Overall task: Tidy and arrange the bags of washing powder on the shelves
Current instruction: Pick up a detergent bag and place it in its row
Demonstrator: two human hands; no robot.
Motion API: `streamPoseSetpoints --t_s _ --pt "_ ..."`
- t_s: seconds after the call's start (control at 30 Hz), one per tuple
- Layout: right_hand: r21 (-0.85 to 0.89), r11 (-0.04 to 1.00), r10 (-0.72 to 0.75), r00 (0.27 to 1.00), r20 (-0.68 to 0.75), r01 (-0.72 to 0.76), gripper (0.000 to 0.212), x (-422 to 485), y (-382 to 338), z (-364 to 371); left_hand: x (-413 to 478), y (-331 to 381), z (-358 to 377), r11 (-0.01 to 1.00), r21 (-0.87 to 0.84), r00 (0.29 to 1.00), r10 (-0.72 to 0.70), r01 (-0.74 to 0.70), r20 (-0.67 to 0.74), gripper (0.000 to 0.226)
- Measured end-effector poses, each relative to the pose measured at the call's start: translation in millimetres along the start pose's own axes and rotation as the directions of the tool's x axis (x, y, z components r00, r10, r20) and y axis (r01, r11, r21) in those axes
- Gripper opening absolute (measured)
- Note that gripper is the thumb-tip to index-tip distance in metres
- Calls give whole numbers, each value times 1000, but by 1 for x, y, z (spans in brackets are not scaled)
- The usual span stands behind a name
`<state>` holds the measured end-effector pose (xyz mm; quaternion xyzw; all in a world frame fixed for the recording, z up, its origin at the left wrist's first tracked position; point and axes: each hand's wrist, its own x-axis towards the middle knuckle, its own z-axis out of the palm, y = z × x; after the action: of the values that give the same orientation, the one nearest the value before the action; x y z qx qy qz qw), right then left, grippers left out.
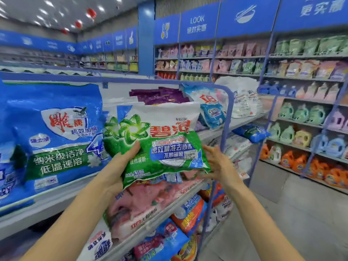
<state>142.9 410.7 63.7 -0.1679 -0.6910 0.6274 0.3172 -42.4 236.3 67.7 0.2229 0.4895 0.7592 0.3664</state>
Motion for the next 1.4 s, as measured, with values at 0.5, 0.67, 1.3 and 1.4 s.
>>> streamPoseSetpoints --t_s 0.5,0.67,1.3,1.4 --pt "-127 927 -358 934 -14 353 17 115 33 -26 36 -31 68 862 485 861 353 -148 -366 128" --pt "162 985 -3 941 338 -55 70 147 39 -22 38 -38 57 866 473 821 384 -161 -422 85" --pt "-14 962 -263 942 210 272 64 207 -7 53 62 15 8 873 447 717 436 -193 -543 110" --pt "47 970 -242 964 107 238 55 212 -12 64 66 23 12 859 461 711 466 -221 -527 98"
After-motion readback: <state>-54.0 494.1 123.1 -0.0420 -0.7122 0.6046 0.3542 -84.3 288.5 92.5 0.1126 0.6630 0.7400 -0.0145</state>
